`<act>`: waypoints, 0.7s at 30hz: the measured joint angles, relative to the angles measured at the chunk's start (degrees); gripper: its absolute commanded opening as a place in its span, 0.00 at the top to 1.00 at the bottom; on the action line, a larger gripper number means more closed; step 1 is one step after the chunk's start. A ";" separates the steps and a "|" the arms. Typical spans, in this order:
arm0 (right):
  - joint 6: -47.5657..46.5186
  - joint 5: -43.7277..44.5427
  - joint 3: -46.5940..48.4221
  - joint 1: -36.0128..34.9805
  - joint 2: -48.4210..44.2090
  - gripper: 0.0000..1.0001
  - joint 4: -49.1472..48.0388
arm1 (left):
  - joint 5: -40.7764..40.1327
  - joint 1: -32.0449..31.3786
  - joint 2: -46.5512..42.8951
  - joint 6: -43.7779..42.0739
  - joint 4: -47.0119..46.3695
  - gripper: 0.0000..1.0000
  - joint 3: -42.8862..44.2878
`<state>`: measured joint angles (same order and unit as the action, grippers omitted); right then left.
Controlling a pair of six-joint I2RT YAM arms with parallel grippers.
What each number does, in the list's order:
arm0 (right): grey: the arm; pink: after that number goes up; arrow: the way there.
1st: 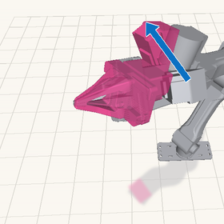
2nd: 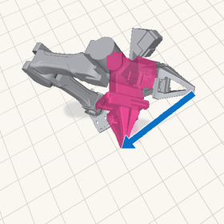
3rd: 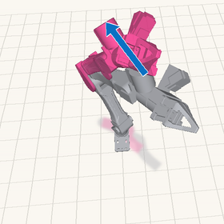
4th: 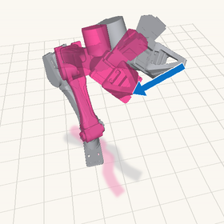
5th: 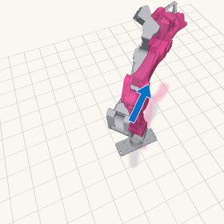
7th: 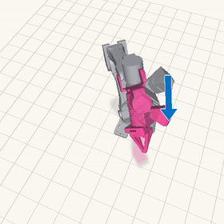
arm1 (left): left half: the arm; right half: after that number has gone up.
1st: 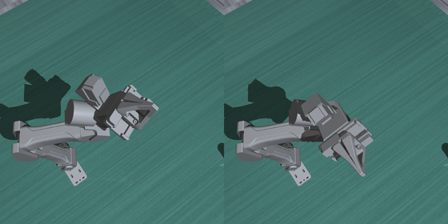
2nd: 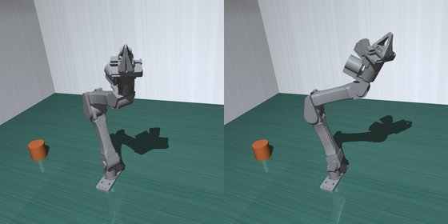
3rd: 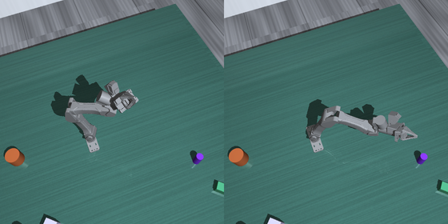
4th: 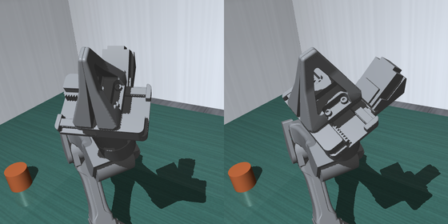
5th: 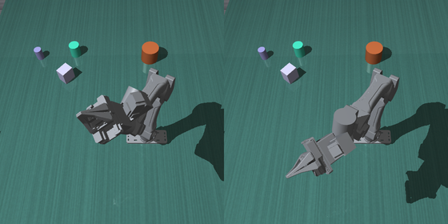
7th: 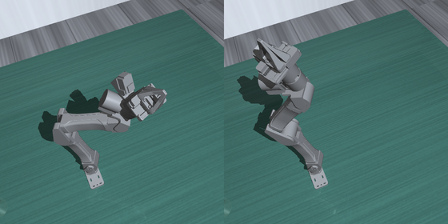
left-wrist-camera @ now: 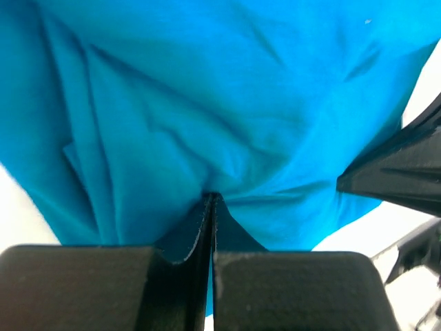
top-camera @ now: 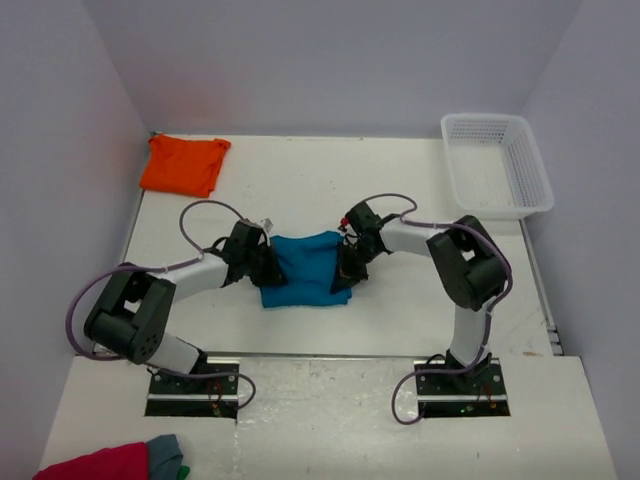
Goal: Fold and stack the t-shirts
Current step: Smooth out wrinkles on the folded tshirt
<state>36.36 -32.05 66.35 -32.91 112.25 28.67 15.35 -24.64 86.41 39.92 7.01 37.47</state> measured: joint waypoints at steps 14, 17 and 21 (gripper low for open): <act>7.74 22.82 -19.23 -22.80 -25.75 0.77 -3.69 | -1.16 -1.88 -30.23 -0.50 10.75 1.00 -7.45; 7.56 28.00 -19.80 -23.80 -34.05 0.30 -1.25 | -2.86 -2.29 -34.18 -1.09 14.25 0.91 -3.78; 5.64 33.31 -17.73 -23.58 -40.61 0.21 2.56 | -4.46 -2.38 -31.95 -2.27 15.85 0.73 1.14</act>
<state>42.00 1.26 48.62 -56.49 71.64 31.22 10.90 -27.03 54.46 37.65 22.85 38.61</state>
